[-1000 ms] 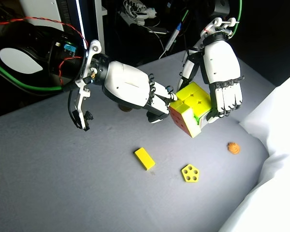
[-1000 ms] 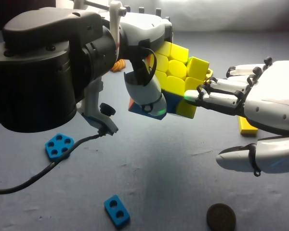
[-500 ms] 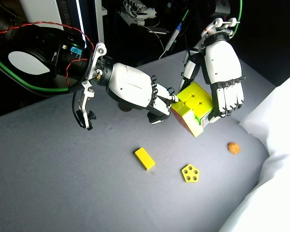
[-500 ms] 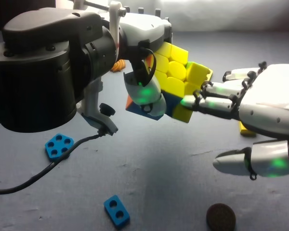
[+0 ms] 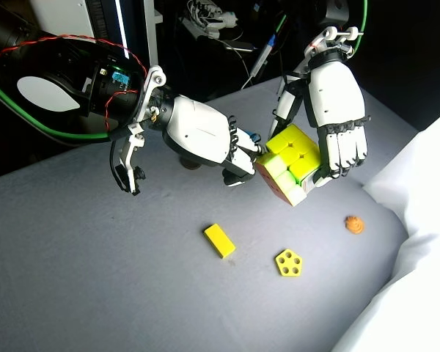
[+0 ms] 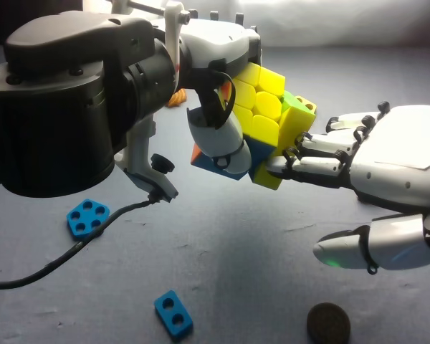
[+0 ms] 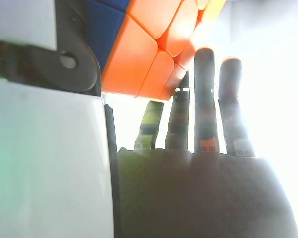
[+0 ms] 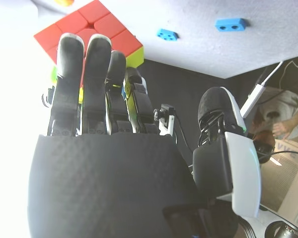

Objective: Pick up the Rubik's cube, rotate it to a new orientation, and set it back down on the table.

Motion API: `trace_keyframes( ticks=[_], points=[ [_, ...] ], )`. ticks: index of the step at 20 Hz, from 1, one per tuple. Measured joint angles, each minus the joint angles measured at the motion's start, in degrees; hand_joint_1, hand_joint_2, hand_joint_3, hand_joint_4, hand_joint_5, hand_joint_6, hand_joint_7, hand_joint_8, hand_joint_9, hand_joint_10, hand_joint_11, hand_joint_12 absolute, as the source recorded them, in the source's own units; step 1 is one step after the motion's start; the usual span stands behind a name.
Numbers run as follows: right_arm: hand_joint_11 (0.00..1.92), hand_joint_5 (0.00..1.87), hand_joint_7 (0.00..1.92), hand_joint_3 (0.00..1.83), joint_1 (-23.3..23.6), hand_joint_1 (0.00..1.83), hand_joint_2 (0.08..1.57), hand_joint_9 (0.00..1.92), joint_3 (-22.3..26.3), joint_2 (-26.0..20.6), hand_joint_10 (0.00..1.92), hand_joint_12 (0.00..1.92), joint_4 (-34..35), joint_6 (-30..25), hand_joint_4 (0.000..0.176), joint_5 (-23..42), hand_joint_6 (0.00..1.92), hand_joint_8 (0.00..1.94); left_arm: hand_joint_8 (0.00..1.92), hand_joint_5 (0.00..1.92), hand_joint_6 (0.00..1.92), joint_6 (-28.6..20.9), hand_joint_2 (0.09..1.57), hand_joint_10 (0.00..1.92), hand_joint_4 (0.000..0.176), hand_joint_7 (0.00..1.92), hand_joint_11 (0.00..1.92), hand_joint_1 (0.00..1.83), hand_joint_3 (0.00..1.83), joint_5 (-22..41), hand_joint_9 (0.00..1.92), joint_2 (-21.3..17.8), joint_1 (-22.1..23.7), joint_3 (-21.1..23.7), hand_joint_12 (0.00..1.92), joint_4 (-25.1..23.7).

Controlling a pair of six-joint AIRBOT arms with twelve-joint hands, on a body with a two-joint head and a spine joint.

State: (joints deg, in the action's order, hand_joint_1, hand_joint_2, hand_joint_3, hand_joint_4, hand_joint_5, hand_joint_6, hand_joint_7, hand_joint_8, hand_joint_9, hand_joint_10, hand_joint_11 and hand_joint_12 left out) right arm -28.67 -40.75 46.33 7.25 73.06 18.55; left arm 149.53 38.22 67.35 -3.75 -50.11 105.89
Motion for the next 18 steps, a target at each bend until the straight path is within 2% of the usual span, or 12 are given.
trace_keyframes(
  ticks=[2,4,6,8,11,14,18],
  points=[
    [0.19,0.10,0.29,0.00,0.9,0.00,1.25,0.27,0.0,0.1,1.79,1.92,1.2,0.3,0.000,-1.3,0.00,1.27,1.61,0.21,1.51,0.0,1.12,1.68,0.000,0.16,0.04,1.15,0.00,0.1,0.13,0.0,0.0,0.0,1.86,0.0],
    [0.19,0.09,0.30,0.00,1.5,0.02,1.25,0.28,0.0,0.3,1.78,1.92,2.6,0.5,0.000,-2.6,0.00,1.27,1.57,0.28,1.45,0.0,1.08,1.66,0.000,0.22,0.05,1.16,0.00,0.1,0.17,0.0,0.0,0.0,1.86,0.0],
    [0.18,0.10,0.29,0.00,1.6,0.02,1.25,0.27,0.0,0.4,1.79,1.92,3.7,0.5,0.000,-3.7,0.00,1.26,1.56,0.26,1.45,-0.1,1.11,1.64,0.000,0.20,0.03,1.14,0.00,0.0,0.14,0.0,0.0,0.0,1.86,0.0],
    [0.19,0.10,0.27,0.00,1.9,0.02,1.25,0.26,0.0,0.4,1.81,1.92,4.2,0.5,0.000,-4.5,0.00,1.28,1.56,0.26,1.44,-0.1,1.09,1.65,0.000,0.21,0.08,1.17,0.00,0.0,0.17,0.0,0.2,0.0,1.85,0.0],
    [0.21,0.11,0.28,0.00,2.3,0.04,1.25,0.28,0.0,1.1,1.81,1.92,5.0,0.8,0.000,-4.7,0.00,1.28,1.57,0.22,1.47,-0.2,1.11,1.64,0.000,0.17,0.06,1.12,0.01,0.1,0.14,0.0,0.5,0.0,1.83,-0.1],
    [0.17,0.06,0.26,0.00,2.4,0.00,1.25,0.24,0.0,1.3,1.81,1.92,5.5,0.8,0.000,-5.1,0.00,1.29,1.55,0.25,1.48,-0.4,1.11,1.61,0.000,0.20,0.07,1.14,0.00,-0.1,0.17,0.0,0.5,0.0,1.81,-0.1],
    [0.18,0.09,0.29,0.00,3.5,0.01,1.25,0.27,-0.2,1.3,1.81,1.92,6.4,0.8,0.000,-5.7,0.01,1.29,1.53,0.26,1.45,-0.4,1.09,1.61,0.000,0.23,0.07,1.15,0.00,-0.1,0.18,0.0,0.5,0.0,1.82,-0.2]
  ],
)
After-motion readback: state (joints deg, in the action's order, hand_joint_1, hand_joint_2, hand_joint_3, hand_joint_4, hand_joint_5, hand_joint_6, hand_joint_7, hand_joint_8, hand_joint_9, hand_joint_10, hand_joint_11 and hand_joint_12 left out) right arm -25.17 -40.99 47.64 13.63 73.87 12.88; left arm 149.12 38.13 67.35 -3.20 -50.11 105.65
